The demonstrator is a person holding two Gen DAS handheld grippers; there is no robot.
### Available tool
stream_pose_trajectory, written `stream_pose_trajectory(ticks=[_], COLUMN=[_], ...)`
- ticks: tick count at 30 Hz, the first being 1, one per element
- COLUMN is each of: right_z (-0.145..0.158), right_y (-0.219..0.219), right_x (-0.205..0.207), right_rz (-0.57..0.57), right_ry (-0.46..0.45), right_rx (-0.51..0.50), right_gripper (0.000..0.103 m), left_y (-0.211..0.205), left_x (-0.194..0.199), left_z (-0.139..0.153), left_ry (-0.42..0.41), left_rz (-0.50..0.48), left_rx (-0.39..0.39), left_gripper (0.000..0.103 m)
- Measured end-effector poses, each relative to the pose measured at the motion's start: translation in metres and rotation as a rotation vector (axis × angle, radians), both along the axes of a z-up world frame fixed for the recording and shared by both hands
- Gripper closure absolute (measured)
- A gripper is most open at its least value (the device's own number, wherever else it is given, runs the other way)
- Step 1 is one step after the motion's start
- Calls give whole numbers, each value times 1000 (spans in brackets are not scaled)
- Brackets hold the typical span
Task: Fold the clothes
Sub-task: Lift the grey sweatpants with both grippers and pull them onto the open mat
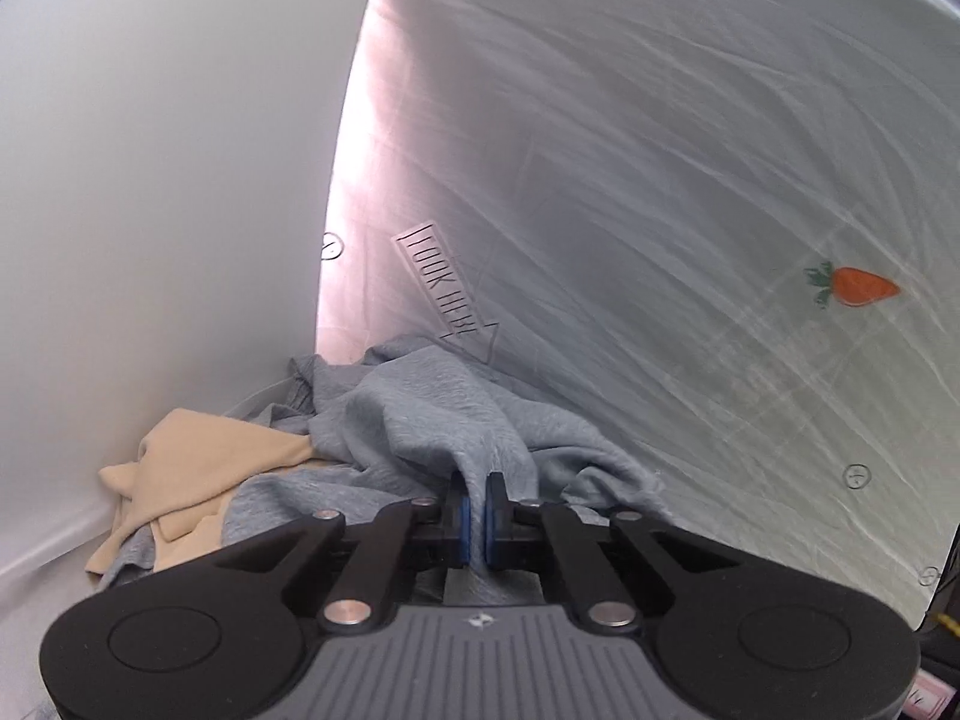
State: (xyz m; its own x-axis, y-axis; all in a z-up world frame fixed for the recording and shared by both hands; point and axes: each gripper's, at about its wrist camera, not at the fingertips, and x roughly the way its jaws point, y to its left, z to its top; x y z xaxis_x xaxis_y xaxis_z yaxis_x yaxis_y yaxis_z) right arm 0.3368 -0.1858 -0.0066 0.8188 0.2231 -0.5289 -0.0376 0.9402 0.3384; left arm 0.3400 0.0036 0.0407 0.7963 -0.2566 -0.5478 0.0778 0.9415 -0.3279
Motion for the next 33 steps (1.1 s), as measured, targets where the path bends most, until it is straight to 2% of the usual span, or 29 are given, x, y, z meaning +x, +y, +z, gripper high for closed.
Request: stream_pose_trajectory(ticks=[4,10,14,18,20,22,24,28,33], right_z=[26,52,52,20,3,-24,-50,-82,-105], right_y=[-18,-83,-126,-185,-215,-249,-281,-325,-368], right_x=[-43,-126,-200,-286,-329,-372,-417,-490,-552], right_rz=[-99,-309,-427,-533,-586,-624,-658,-679,-712], right_ry=[-81,-126,-127,-47,-5,75,148,230,288], right_rx=[-100,-71,-110,-191,-232,-256,-217,-263,-202], right_gripper=[100,100,100,100,100,100,100,100,95], left_y=[-24,-88,-142,-194,-221,-246,-270,-308,-318], left_x=[-28,-99,-164,-227,-257,-286,-317,-376,-415], left_z=[19,52,58,32,11,-12,-39,-76,-94], left_ry=[-44,-104,-112,-50,8,82,161,256,295], left_rz=[-79,-243,-321,-357,-365,-381,-397,-426,-415], left_rx=[-45,-42,-22,-5,7,13,18,19,49], left_gripper=[99,99,99,99,99,98,96,93,89])
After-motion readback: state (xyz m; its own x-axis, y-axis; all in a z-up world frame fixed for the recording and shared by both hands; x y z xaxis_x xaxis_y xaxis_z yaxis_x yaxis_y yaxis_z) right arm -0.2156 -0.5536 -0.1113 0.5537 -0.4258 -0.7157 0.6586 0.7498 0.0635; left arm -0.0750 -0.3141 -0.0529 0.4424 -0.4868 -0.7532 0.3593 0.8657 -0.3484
